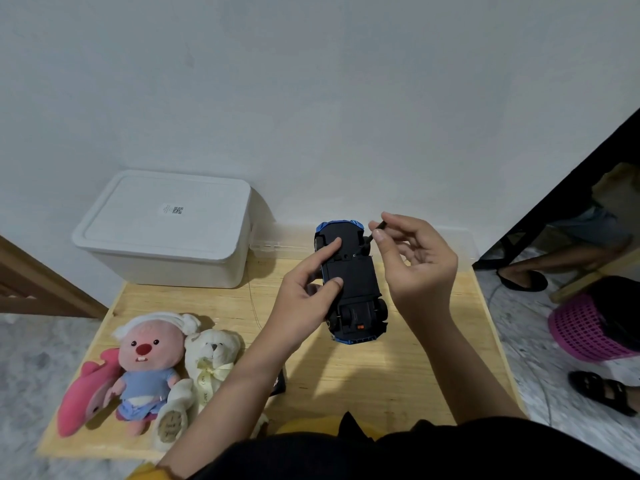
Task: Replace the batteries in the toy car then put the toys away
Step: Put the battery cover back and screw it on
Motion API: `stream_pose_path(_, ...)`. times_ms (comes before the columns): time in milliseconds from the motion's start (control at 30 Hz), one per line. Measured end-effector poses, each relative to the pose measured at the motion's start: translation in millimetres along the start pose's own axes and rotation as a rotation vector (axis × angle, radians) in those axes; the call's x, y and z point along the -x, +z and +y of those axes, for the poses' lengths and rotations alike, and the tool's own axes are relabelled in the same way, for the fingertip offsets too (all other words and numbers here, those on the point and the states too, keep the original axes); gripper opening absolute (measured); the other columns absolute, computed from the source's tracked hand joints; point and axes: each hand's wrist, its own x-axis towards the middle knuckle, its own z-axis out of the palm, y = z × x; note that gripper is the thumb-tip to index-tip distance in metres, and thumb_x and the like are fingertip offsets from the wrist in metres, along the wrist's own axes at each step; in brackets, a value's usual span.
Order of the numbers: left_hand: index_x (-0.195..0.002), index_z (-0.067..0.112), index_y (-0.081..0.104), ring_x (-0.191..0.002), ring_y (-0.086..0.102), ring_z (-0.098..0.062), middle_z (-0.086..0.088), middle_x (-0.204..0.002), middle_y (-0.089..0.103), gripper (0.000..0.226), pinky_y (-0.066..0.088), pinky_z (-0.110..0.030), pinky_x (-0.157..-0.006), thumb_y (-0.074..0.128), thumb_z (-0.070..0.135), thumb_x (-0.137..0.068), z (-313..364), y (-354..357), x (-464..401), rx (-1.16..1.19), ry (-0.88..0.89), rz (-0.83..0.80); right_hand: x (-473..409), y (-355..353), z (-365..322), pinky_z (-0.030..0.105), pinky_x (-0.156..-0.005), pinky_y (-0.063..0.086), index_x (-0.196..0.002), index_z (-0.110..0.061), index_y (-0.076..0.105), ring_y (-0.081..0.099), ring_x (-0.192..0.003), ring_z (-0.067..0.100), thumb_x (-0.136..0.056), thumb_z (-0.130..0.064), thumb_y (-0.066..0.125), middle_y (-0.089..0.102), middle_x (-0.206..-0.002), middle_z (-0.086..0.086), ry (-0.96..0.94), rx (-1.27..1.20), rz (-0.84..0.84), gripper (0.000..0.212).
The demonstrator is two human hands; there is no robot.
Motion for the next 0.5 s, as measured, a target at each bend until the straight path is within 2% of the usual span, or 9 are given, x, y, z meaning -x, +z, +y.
stream_pose_path(67,-0.122,0.046,0.057,-0.08,0.054,-0.026,0.0,-0.113,0.067,0.055,0.053,-0.055,-0.077,0.053,0.002,-0.091,0.2,0.7,0.2,0.002,-0.003,-0.001,0.6,0.7,0.8,0.023,-0.069,0.052,-0.097,-0.009,0.066,0.064,-0.077,0.015,-0.08,0.004,0.07,0.066,-0.082,0.005,-0.018,0.014,0.02,0.022)
stream_pose_path(167,-0.123,0.045,0.057,-0.08,0.055,-0.025,-0.001,-0.113,0.066,0.054,0.054,-0.053,-0.076,0.053,0.001,-0.091,1.9,1.8,0.2,0.009,-0.002,0.001,0.9,1.0,1.7,0.026,-0.067,0.051,-0.093,-0.016,0.067,0.063,-0.077,0.018,-0.079,0.0,0.071,0.066,-0.082,0.008,-0.013,0.024,0.037,0.022)
stream_pose_path(367,-0.125,0.041,0.056,-0.078,0.058,-0.023,-0.002,-0.112,0.067,0.054,0.058,-0.04,-0.07,0.051,-0.001,-0.091,2.6,0.5,1.0,0.029,-0.006,0.0,0.9,0.2,3.0,0.028,-0.078,0.055,-0.104,-0.01,0.065,0.068,-0.094,0.015,-0.085,0.005,0.062,0.071,-0.098,0.008,-0.021,0.023,0.025,0.024)
stream_pose_path(500,-0.123,0.042,0.057,-0.078,0.059,-0.022,-0.001,-0.11,0.067,0.054,0.06,-0.036,-0.065,0.052,-0.002,-0.091,3.1,0.8,1.3,0.04,-0.011,0.003,0.0,1.5,3.0,0.023,-0.073,0.054,-0.101,-0.007,0.066,0.067,-0.082,0.012,-0.082,0.005,0.066,0.069,-0.087,0.004,-0.022,0.027,0.042,0.022)
